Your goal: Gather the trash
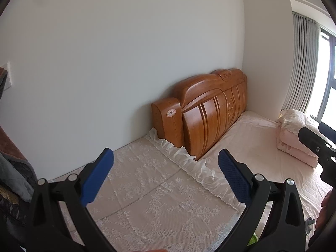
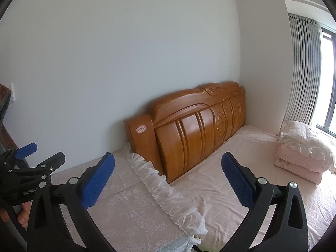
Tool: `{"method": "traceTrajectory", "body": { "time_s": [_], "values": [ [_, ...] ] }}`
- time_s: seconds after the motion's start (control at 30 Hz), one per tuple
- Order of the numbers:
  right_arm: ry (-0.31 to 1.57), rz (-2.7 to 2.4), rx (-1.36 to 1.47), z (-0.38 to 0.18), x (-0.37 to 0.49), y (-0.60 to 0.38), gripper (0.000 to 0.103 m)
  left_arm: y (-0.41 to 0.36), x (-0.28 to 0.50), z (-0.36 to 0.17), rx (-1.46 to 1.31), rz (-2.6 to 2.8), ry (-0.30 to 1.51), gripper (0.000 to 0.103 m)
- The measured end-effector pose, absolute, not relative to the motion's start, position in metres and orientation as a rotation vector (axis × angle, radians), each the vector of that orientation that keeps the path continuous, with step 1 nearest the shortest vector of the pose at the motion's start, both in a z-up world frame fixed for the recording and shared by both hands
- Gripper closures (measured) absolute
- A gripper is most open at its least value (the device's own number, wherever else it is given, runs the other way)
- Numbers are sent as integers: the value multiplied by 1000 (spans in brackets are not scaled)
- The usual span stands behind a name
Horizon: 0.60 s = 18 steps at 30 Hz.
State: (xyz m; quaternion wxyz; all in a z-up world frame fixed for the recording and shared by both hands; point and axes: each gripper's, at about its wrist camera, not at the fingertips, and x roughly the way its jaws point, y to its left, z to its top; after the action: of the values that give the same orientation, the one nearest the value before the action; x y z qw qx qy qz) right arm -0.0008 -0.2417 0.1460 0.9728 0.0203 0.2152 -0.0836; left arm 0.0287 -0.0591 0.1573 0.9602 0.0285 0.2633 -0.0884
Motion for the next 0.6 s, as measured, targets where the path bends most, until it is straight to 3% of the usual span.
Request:
{"method": "traceTrajectory", "body": {
  "time_s": [0.6],
  "values": [
    [441,-177,54,143,-1,-246,2,-63,31,153,67,-189,540,8]
  ]
}}
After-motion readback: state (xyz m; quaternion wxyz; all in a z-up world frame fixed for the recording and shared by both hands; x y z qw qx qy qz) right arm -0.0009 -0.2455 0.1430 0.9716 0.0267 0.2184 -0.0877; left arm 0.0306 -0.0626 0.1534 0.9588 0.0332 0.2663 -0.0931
